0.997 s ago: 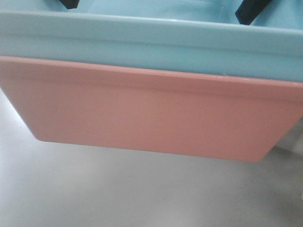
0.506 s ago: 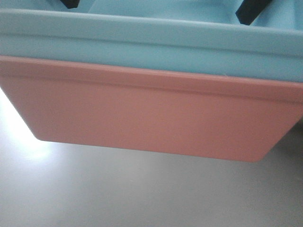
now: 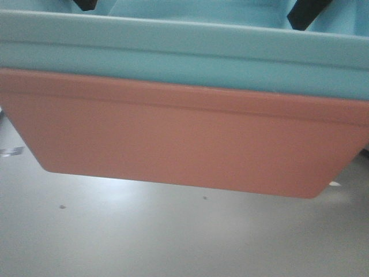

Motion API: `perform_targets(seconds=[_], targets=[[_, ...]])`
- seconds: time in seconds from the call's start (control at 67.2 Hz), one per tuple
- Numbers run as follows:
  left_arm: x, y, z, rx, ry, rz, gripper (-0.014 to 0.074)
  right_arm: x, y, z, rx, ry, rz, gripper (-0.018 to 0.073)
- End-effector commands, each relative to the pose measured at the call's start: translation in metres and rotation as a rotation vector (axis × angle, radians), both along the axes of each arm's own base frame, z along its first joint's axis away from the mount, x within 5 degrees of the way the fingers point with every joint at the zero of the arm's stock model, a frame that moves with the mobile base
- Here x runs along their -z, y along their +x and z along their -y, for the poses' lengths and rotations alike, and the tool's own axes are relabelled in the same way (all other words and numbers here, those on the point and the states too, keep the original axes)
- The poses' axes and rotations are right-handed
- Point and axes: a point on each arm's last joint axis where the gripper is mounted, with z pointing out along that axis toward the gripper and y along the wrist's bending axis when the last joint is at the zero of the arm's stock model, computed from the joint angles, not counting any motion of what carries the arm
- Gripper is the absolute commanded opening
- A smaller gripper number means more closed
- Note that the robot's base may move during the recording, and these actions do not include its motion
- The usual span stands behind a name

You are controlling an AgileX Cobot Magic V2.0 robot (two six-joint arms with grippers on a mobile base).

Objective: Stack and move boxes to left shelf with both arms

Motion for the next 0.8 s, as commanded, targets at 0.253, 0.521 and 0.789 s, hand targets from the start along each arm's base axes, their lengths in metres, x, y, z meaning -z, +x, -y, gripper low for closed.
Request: perform_targets(seconds=[0.253,0.521,0.789], targets=[[-0.0336,-0.0092,-0.001,0.055,-0.092,0.16,-0.0005,-0.025,0.0031,0.008,0.005,-0.012,0.187,0.0055],[-0.0336,-0.0092,-0.001,0.055,-0.092,0.16,-0.0004,-0.025,0.0031,0.008,0.005,-0.012,0.187,0.0055],[-0.0336,-0.0092,-0.001,0.055,-0.092,0.16,-0.0005,-0.025,0.0031,0.008,0.005,-0.012,0.187,0.0055]])
